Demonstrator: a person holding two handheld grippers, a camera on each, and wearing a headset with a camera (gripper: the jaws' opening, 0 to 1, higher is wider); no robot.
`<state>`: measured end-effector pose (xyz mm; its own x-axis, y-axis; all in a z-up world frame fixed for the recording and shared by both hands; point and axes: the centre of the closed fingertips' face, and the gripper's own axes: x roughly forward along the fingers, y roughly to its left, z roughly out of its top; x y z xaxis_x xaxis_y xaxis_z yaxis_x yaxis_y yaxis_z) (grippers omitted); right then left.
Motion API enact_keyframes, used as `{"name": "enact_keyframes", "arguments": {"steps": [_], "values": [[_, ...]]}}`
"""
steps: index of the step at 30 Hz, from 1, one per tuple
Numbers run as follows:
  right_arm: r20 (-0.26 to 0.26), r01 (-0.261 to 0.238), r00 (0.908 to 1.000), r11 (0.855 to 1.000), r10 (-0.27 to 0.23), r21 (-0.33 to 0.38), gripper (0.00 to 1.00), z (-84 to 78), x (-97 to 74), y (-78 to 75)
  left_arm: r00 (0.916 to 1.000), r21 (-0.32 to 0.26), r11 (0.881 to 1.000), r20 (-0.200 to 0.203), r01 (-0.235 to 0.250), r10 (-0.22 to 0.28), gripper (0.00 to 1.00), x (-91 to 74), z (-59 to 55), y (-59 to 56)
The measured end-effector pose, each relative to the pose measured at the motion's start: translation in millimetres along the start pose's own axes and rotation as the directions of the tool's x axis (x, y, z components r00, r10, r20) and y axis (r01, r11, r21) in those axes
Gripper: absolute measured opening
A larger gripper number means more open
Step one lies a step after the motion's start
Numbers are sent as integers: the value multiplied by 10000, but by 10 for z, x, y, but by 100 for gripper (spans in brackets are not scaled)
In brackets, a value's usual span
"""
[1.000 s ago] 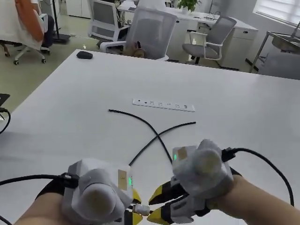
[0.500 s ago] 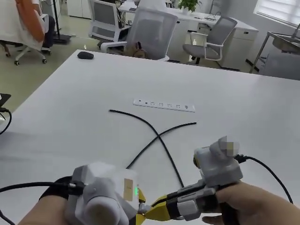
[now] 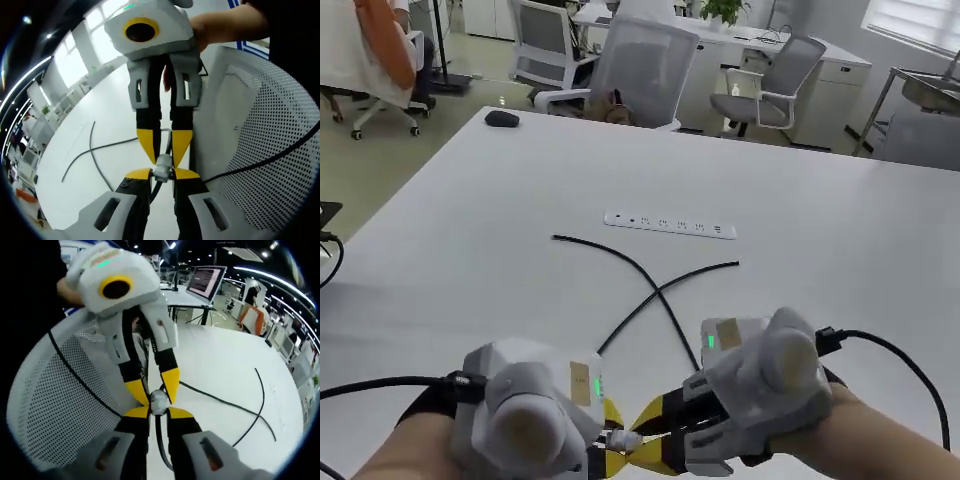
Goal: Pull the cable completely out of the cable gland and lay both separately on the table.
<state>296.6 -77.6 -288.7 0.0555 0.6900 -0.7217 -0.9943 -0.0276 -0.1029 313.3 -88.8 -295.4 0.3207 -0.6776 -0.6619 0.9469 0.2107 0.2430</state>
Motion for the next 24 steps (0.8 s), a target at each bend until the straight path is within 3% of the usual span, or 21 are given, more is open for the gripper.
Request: {"name": "enact_keyframes", "arguments": {"steps": [3,6,9,11,12,16,24], "values": [[-362,555,9975,9895,-608,-1334,10,10,-16,-13,9997,-549,9985,228,57,-44,17,-22,22,2],[-546,1159,9902,9742,-1287,-1937,10,32,-21,-34,9996,-677,9977,290,-3,23,17,-40,29,19],[-662,1240,9883,9770,-1372,-1737,11,11,5,-21,9997,-646,9979,232,-17,32,17,-38,26,5],[-823,1215,9878,9851,-1320,-1220,12,-42,5,-31,10000,-459,9989,60,-47,50,17,-26,11,-20],[-616,1396,9871,9832,-1475,-1178,13,-38,0,-62,9999,-304,9995,-42,-100,99,17,-23,1,-20],[-571,1658,9838,9835,-1700,-723,15,-77,-10,-88,9995,-160,9996,-250,-212,208,17,-23,-26,-10],[-503,1942,9792,9799,-1964,-460,3,-116,41,-116,9973,198,9978,-376,-631,638,18,-8,-61,94]]}}
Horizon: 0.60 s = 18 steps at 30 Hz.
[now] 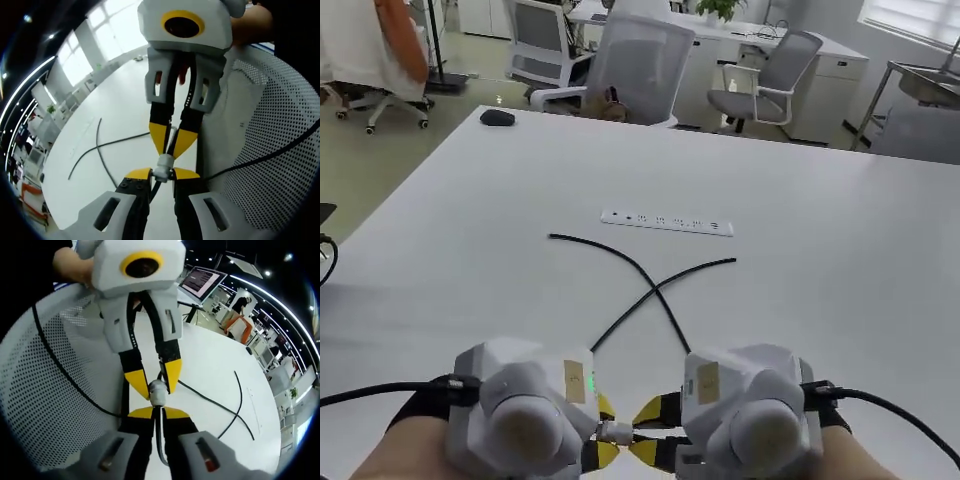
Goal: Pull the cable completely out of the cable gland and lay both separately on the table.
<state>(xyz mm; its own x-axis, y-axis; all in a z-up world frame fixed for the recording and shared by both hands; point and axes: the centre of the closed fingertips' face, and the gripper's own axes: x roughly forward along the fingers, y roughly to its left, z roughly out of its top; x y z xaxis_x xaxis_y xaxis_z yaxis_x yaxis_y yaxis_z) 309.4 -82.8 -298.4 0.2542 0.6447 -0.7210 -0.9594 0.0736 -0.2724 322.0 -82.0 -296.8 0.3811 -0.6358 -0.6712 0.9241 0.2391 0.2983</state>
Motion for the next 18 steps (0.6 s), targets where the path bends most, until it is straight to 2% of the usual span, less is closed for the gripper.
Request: {"name": "enact_keyframes", "arguments": {"steps": [6,9,11,15,17,18], "values": [[70,72,9999,9998,-73,192,3,-15,46,7,9998,67,10000,-202,1,1,18,76,-89,40],[236,147,9996,9982,-161,584,3,-23,27,-10,9999,-64,10000,-133,-41,40,17,79,-85,61],[286,151,9994,9975,-171,688,3,-30,14,-9,9999,-91,10000,-118,-24,23,17,58,-69,35],[163,221,9996,9961,-236,859,3,-92,-9,-5,9995,-59,9999,-310,-99,97,17,43,-95,25],[176,243,9995,9928,-266,1175,3,-114,-15,-28,9993,-137,9998,-328,-159,155,17,21,-86,21],[154,148,9997,9866,-175,1624,3,-136,-13,-21,9992,-161,9997,-372,-169,163,17,18,-90,19]]}}
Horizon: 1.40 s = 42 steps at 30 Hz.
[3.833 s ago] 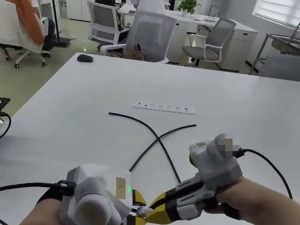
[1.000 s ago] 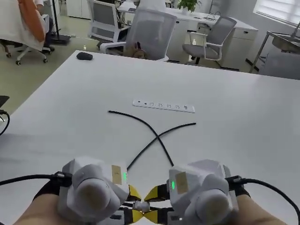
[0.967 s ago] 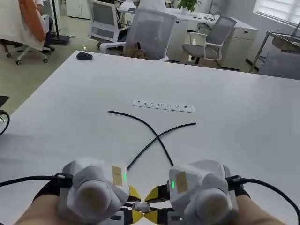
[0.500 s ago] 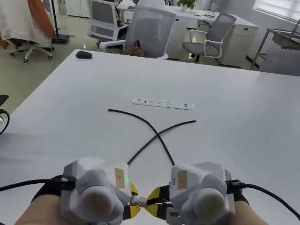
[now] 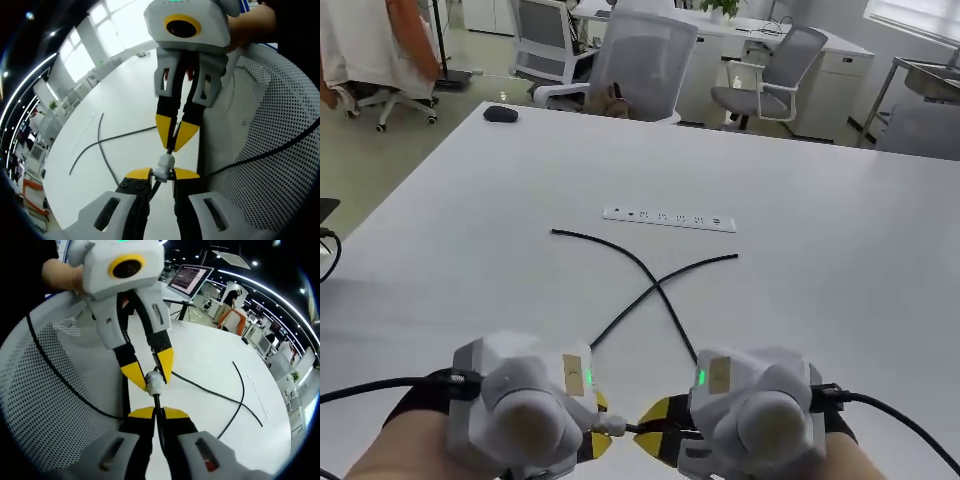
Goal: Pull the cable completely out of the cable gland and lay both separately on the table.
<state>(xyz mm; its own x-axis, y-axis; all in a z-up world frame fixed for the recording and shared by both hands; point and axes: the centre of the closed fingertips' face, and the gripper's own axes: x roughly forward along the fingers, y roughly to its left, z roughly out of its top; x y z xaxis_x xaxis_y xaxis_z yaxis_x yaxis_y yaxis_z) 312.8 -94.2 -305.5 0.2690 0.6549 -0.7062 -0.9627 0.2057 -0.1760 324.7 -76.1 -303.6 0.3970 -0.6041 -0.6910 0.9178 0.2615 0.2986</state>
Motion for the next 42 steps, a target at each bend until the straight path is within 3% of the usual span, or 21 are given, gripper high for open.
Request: {"name": "enact_keyframes", "arguments": {"steps": [4,5,7,9,11,13,14,19,21,22,23,25,27,29,35,42], "values": [[-399,183,9990,9997,-188,-138,4,-110,-3,-54,9998,121,9999,-205,-64,66,17,-12,-14,-9],[-777,461,9960,9984,-436,315,4,-193,-23,-102,9998,74,9999,-202,-89,91,17,-15,-14,-1],[-1143,615,9919,9972,-563,427,4,-281,-37,-148,9997,-16,9999,-214,-120,119,17,-32,-15,4],[-1505,1004,9840,9945,-950,290,4,-371,-62,-243,9996,-122,9999,-278,-112,108,17,-42,-37,7],[-1810,1285,9768,9893,-1141,695,4,-450,-87,-296,9996,-188,9998,-272,-116,110,17,-54,-34,10],[-2292,1546,9642,9851,-1337,757,5,-560,-110,-354,9996,-211,9997,-249,-121,115,17,-61,-23,9],[-2625,1709,9536,9828,-1474,692,5,-623,-129,-380,9996,-212,9997,-276,-114,108,17,-63,-26,7],[-2984,1475,9467,9869,-1216,657,5,-693,-95,-317,9995,-204,9998,-320,-58,51,17,-72,-18,-14],[-3212,1429,9396,9882,-1181,546,9,-706,-82,-290,9992,-204,9997,-387,-104,96,17,-73,-34,-3],[-3215,1359,9398,9899,-1158,405,12,-690,-72,-274,9993,-203,9998,-374,-86,78,17,-73,-36,-2],[-2884,1045,9525,9945,-974,90,14,-609,-38,-230,9994,-218,9997,-333,-54,47,17,-74,-32,-6],[-2230,712,9725,9974,-664,135,12,-449,6,-147,9997,-176,9998,-260,3,-8,17,-72,-16,-19],[-1512,372,9878,9993,-384,-104,15,-270,40,-72,9997,-31,10000,-214,66,-67,17,-63,1,-39],[-1042,149,9944,9994,-179,-298,15,-144,58,-10,9998,162,9998,-166,139,-136,17,-52,16,-60],[-268,-136,9996,9962,113,-861,12,65,71,99,9996,288,9993,-136,233,-229,18,-15,-2,-55],[-344,-28,9994,9967,-1,-815,2,46,71,69,9998,228,9996,-25,176,-175,17,-31,-6,-29]]}}
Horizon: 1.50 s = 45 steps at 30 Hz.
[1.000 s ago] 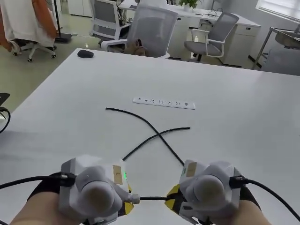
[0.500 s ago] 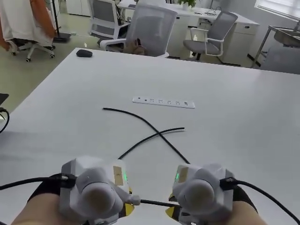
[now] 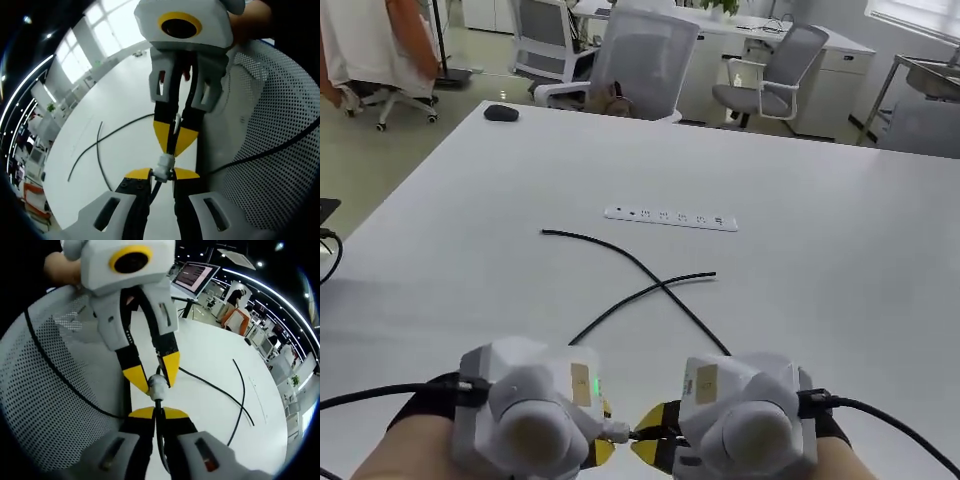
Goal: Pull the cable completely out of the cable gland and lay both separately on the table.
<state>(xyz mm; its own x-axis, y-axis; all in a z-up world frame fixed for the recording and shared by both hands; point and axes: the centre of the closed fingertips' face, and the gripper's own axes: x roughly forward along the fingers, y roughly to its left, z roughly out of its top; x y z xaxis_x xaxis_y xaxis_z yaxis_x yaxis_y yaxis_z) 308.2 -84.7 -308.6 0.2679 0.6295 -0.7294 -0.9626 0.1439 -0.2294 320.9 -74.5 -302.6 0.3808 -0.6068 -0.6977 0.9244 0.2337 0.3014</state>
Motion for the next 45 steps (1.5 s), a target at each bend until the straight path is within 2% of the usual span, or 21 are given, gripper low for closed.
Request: {"name": "enact_keyframes", "arguments": {"steps": [3,10,13,16,19,20,22,26,29,30,33,35,38,40,41,45], "values": [[-34,66,10000,10000,-66,-11,2,-6,5,-9,10000,-41,10000,31,-22,22,17,17,3,9],[-681,195,9975,9998,-198,-49,2,-172,36,-49,9999,-5,10000,-119,-62,62,17,63,-43,39],[-1209,253,9924,9996,-239,97,2,-297,46,-69,9999,-6,10000,-152,-54,54,17,61,-42,32],[-1831,420,9821,9989,-449,-198,2,-401,39,-88,9999,-13,10000,-134,-38,38,17,57,-37,24],[-2291,549,9717,9983,-575,-177,2,-491,27,-116,9999,-54,10000,-156,-37,36,17,33,-35,16],[-2517,657,9652,9974,-713,-306,2,-528,13,-138,9999,-62,10000,-161,-43,42,17,29,-37,18],[-3076,805,9465,9944,-977,-683,2,-629,-13,-186,9999,-106,9999,-128,-46,45,17,19,-29,19],[-3508,1172,9297,9931,-1118,-59,2,-742,-56,-238,9999,-74,10000,-130,-15,14,17,8,-22,8],[-3898,1431,9116,9897,-1306,32,3,-852,-102,-299,10000,-92,10000,-81,-20,20,17,2,-13,12],[-3958,1478,9087,9890,-1328,76,3,-869,-111,-307,10000,-99,9999,-74,-15,14,17,0,-11,11],[-3921,1543,9110,9873,-1276,373,4,-884,-113,-308,9999,-77,10000,-100,25,-26,17,-2,-12,-2],[-3859,1414,9149,9894,-1181,324,4,-870,-104,-284,9999,-57,10000,-149,9,-10,17,-5,-23,1],[-2933,758,9552,9902,-384,1173,5,-714,-16,-128,9999,-119,9999,-150,-1,-1,17,-21,-28,4],[-2754,459,9613,9871,-19,1533,6,-684,2,-62,9998,-79,10000,-187,6,-8,17,-28,-30,-3],[-2681,438,9634,9883,-32,1459,7,-663,6,-65,9998,-64,10000,-186,44,-46,17,-30,-27,-15],[-1746,-209,9836,9897,458,1419,15,-460,51,41,9998,11,10000,-170,92,-92,17,-21,-15,-29]]}}
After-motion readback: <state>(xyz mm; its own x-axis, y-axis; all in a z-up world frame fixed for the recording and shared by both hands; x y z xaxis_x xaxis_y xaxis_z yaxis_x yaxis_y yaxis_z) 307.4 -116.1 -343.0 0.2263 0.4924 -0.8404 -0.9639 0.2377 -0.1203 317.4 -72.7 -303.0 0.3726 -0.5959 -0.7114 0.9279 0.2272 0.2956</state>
